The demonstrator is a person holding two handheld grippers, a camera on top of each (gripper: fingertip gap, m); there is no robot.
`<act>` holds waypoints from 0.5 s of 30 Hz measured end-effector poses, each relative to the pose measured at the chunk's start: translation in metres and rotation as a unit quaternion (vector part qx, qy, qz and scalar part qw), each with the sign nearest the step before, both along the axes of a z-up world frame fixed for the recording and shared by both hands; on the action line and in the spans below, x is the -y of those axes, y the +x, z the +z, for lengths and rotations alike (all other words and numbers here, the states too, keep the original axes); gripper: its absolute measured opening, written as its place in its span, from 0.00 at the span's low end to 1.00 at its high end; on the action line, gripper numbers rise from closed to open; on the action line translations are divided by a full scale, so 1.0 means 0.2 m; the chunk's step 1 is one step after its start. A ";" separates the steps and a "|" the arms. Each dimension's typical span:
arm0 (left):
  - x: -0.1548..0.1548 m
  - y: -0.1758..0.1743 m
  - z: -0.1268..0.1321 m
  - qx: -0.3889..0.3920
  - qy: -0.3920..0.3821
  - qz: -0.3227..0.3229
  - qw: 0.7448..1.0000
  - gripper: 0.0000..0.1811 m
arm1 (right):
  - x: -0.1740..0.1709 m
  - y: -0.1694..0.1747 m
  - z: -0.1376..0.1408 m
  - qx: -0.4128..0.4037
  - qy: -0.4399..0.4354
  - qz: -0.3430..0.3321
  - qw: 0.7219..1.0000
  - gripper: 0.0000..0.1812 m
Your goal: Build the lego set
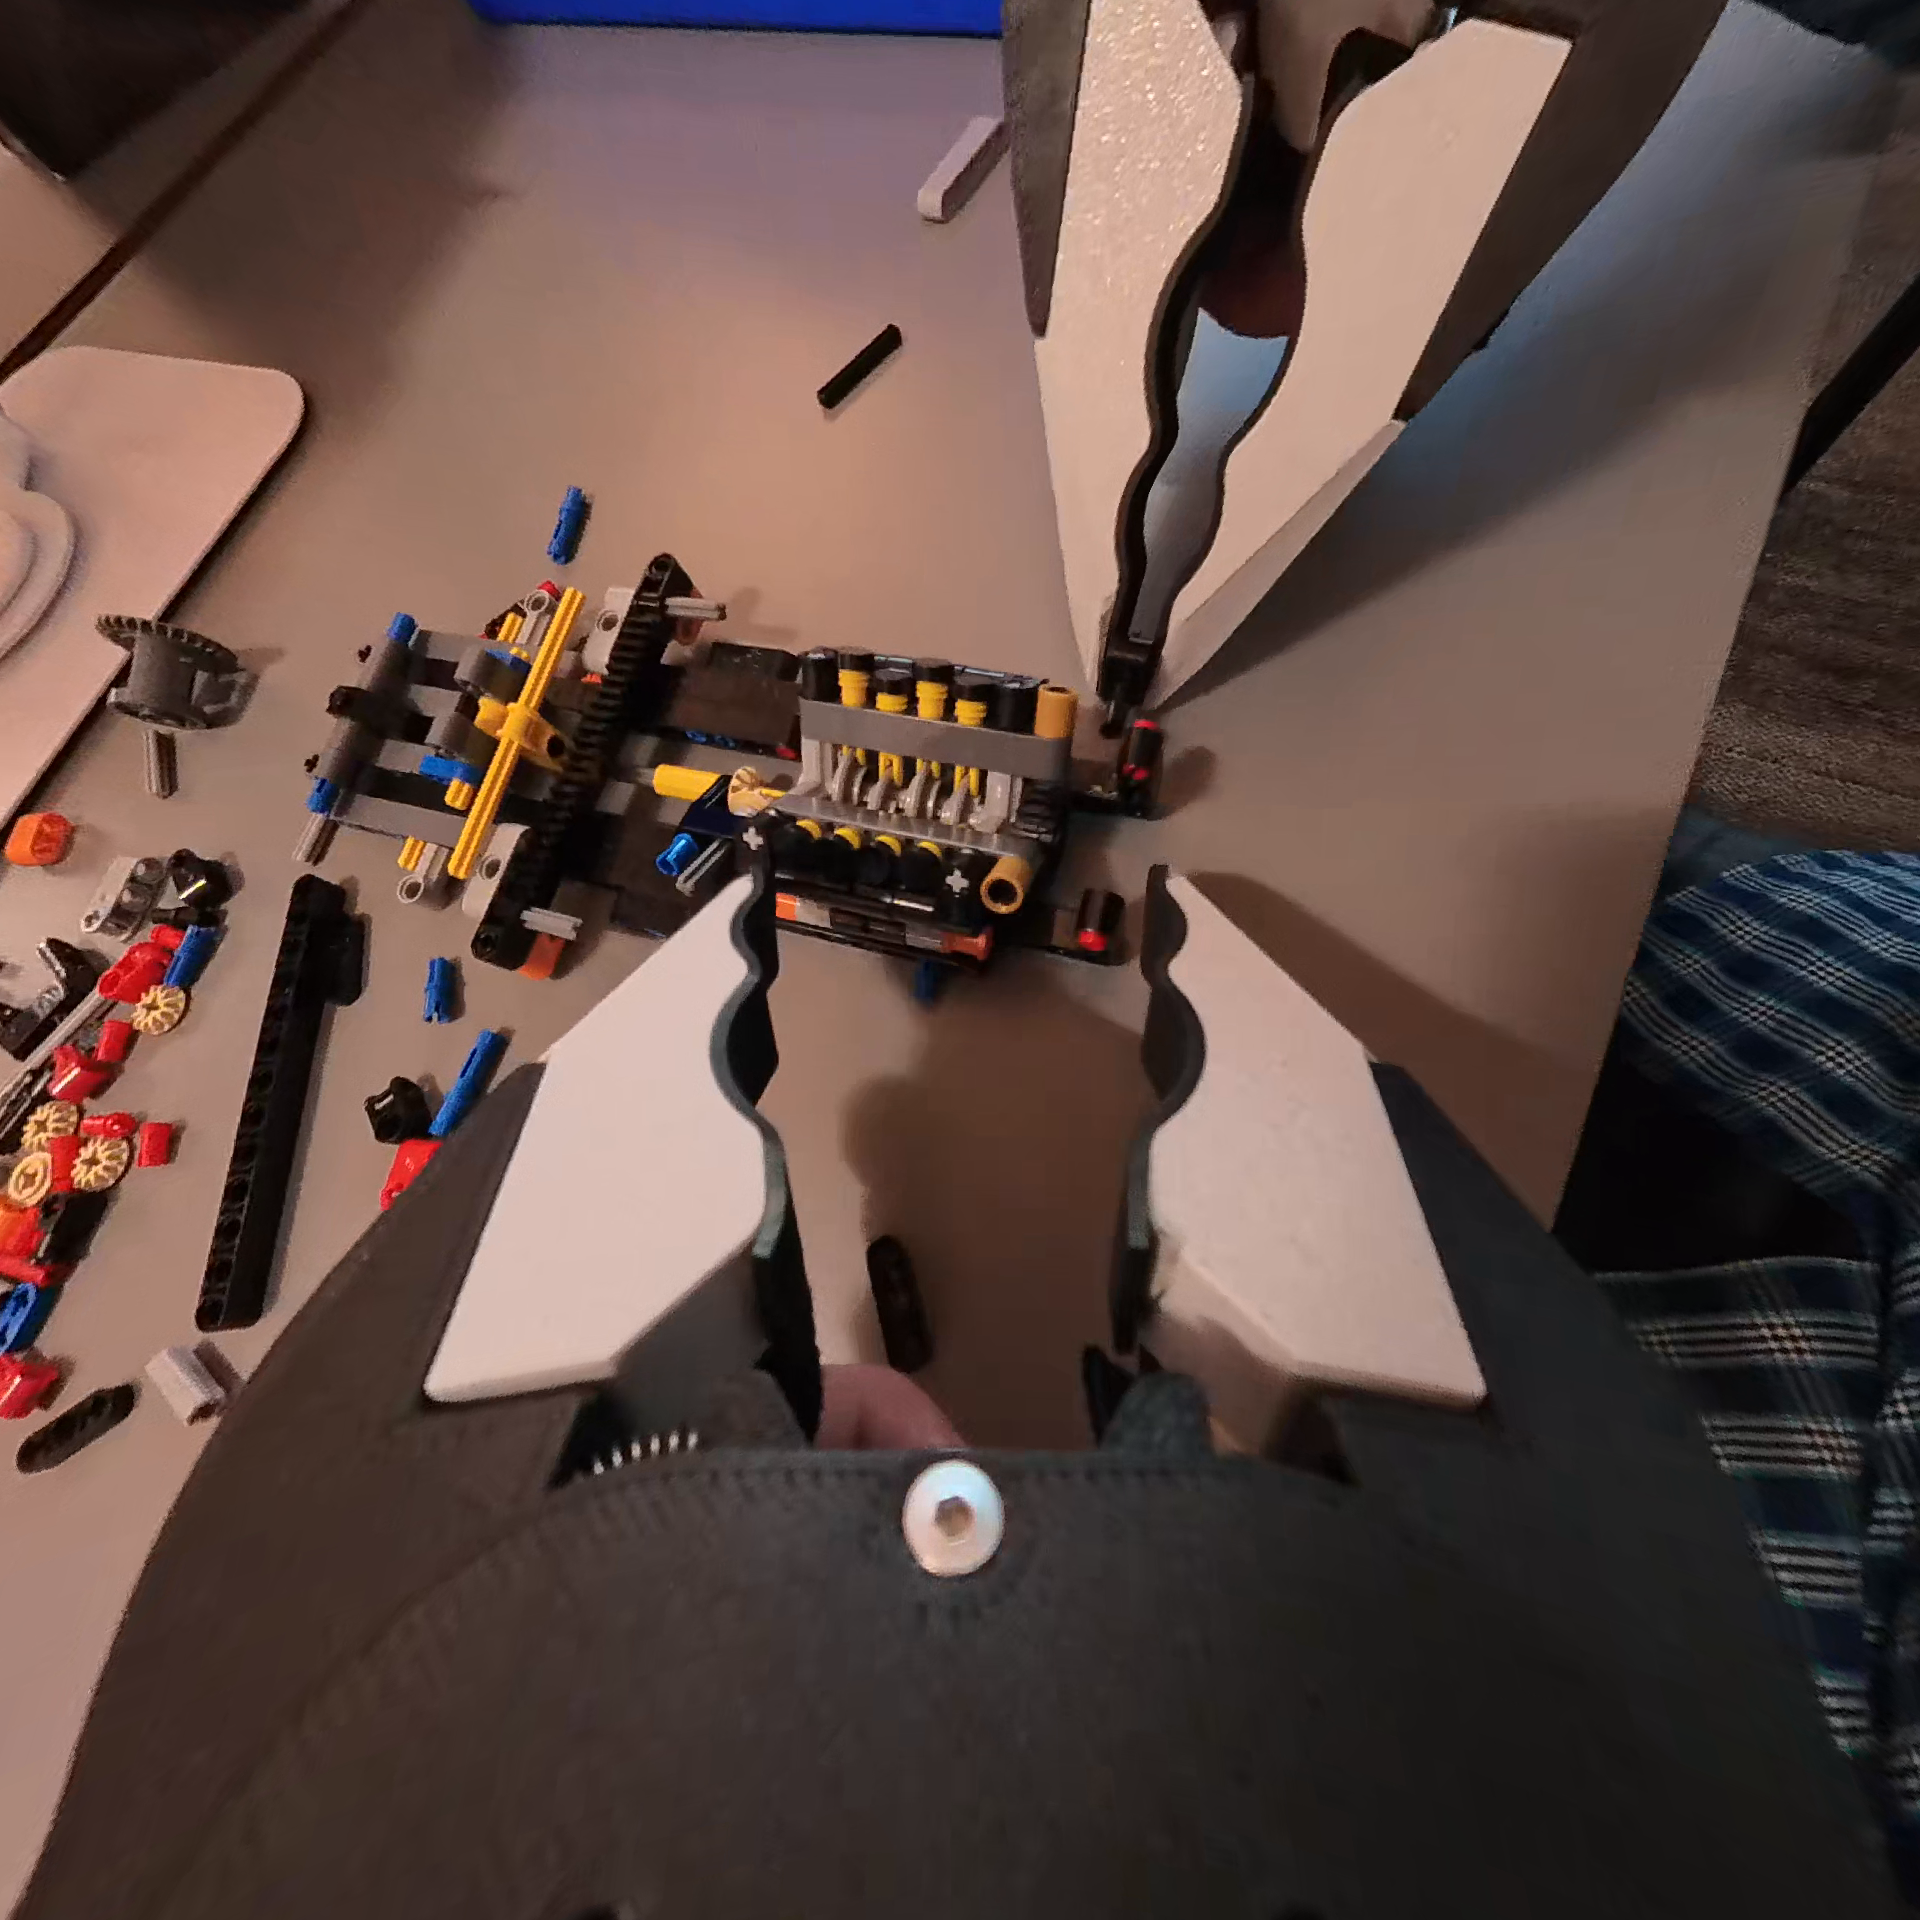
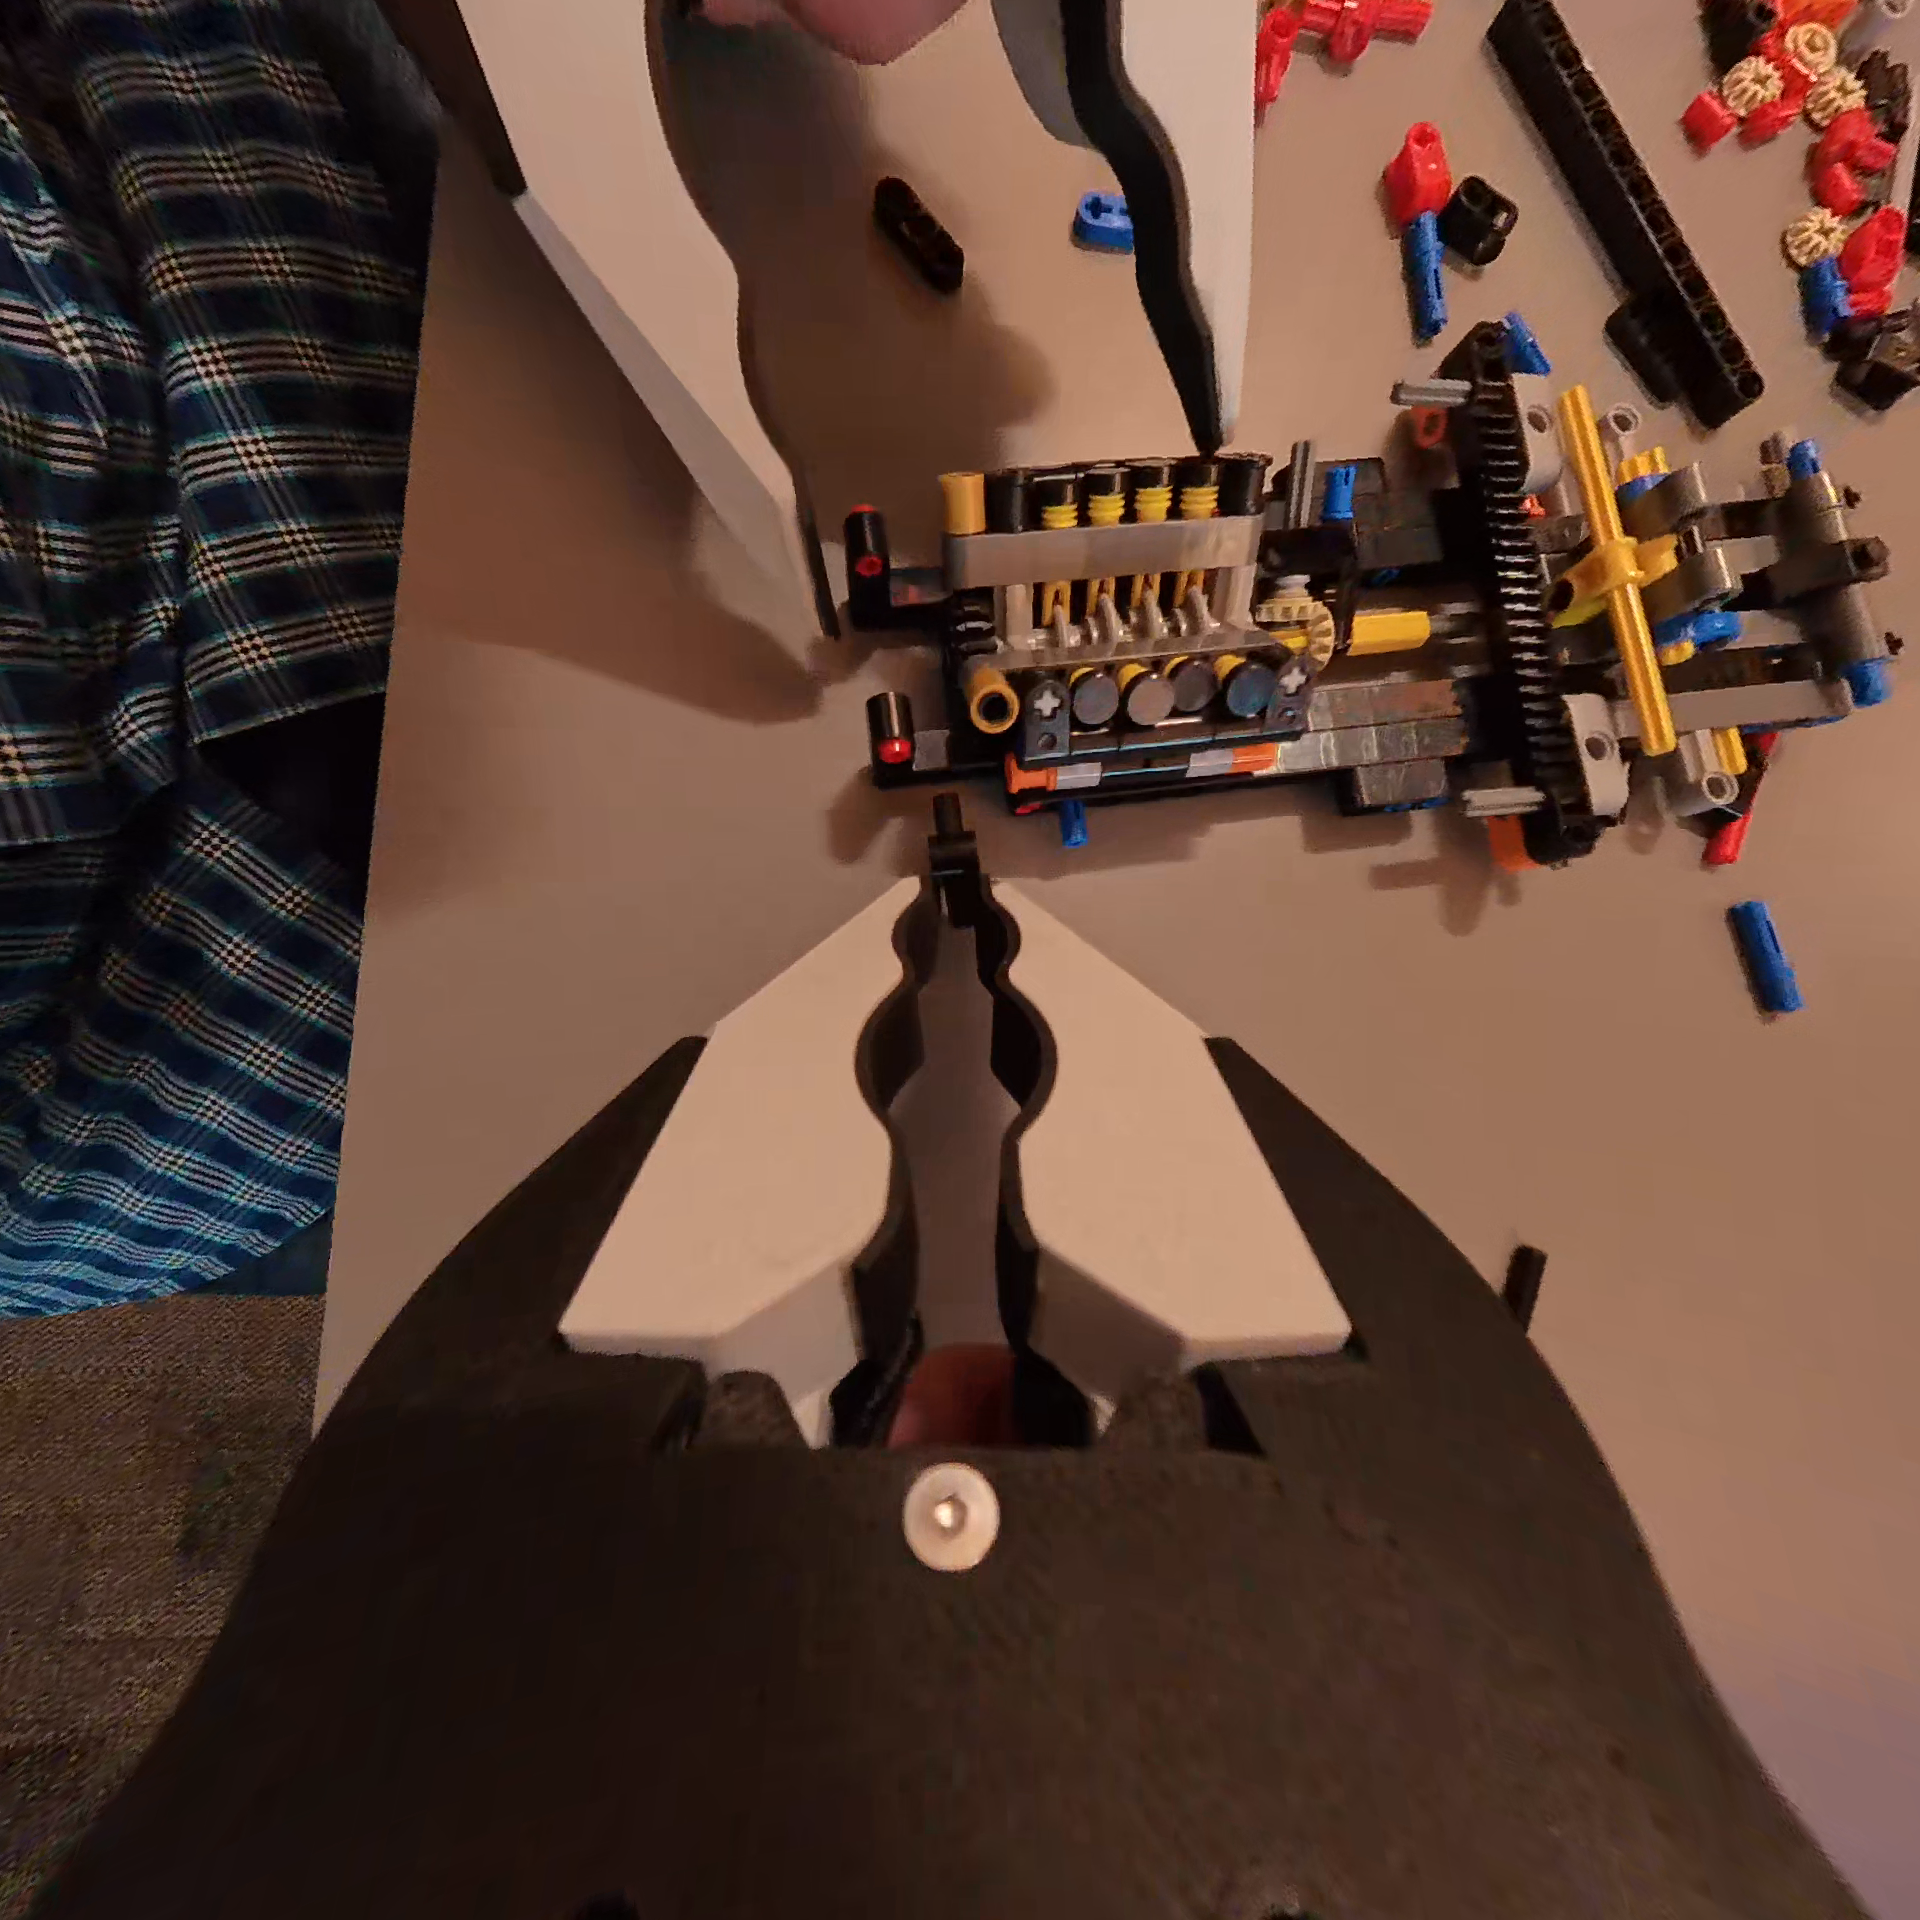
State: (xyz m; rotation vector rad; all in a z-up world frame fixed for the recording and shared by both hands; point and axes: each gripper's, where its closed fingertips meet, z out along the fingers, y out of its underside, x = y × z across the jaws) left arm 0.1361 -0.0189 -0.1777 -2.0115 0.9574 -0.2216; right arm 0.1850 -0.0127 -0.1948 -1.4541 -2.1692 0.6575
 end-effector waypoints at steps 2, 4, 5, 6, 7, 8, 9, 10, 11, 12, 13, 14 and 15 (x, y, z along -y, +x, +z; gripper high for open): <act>0.00 0.00 0.00 -0.003 -0.001 -0.001 1.000 0.38 | 0.00 0.00 0.00 0.001 -0.005 0.001 1.000 0.02; 0.00 0.00 0.00 -0.003 -0.002 -0.001 1.000 0.38 | 0.00 0.00 0.00 0.003 -0.011 0.000 1.000 0.03; -0.01 0.00 0.00 -0.003 -0.003 -0.002 1.000 0.38 | 0.01 0.00 0.00 0.004 -0.014 0.002 1.000 0.03; -0.01 -0.01 -0.01 -0.005 -0.003 -0.001 1.000 0.38 | 0.01 0.00 0.00 0.006 -0.019 0.004 1.000 0.03; -0.01 -0.01 -0.01 -0.006 -0.003 -0.002 1.000 0.38 | 0.02 0.00 0.00 0.007 -0.022 0.004 1.000 0.04; -0.01 -0.01 -0.01 -0.007 -0.003 -0.002 1.000 0.38 | 0.02 0.00 0.00 0.007 -0.024 0.004 1.000 0.04; -0.01 -0.01 -0.01 -0.007 -0.003 -0.002 1.000 0.38 | 0.02 0.00 0.00 0.006 -0.023 0.006 1.000 0.04; -0.01 -0.01 -0.01 -0.006 -0.003 -0.002 1.000 0.38 | 0.02 0.00 0.00 0.005 -0.023 0.008 1.000 0.04; 0.00 -0.01 -0.01 -0.005 -0.003 -0.001 1.000 0.38 | 0.02 0.01 0.00 0.004 -0.023 0.008 1.000 0.04; 0.00 -0.01 -0.01 -0.005 -0.003 -0.001 1.000 0.38 | 0.02 0.01 0.00 0.003 -0.025 0.008 1.000 0.03; 0.00 -0.01 -0.01 -0.006 -0.004 -0.001 1.000 0.37 | 0.02 0.01 0.00 0.001 -0.026 0.006 1.000 0.03; 0.00 -0.01 -0.01 -0.007 -0.005 -0.001 1.000 0.37 | 0.02 0.01 0.00 -0.001 -0.027 0.005 1.000 0.03; 0.00 -0.01 -0.01 -0.007 -0.005 -0.001 1.000 0.37 | 0.02 0.01 0.00 -0.003 -0.029 0.003 1.000 0.03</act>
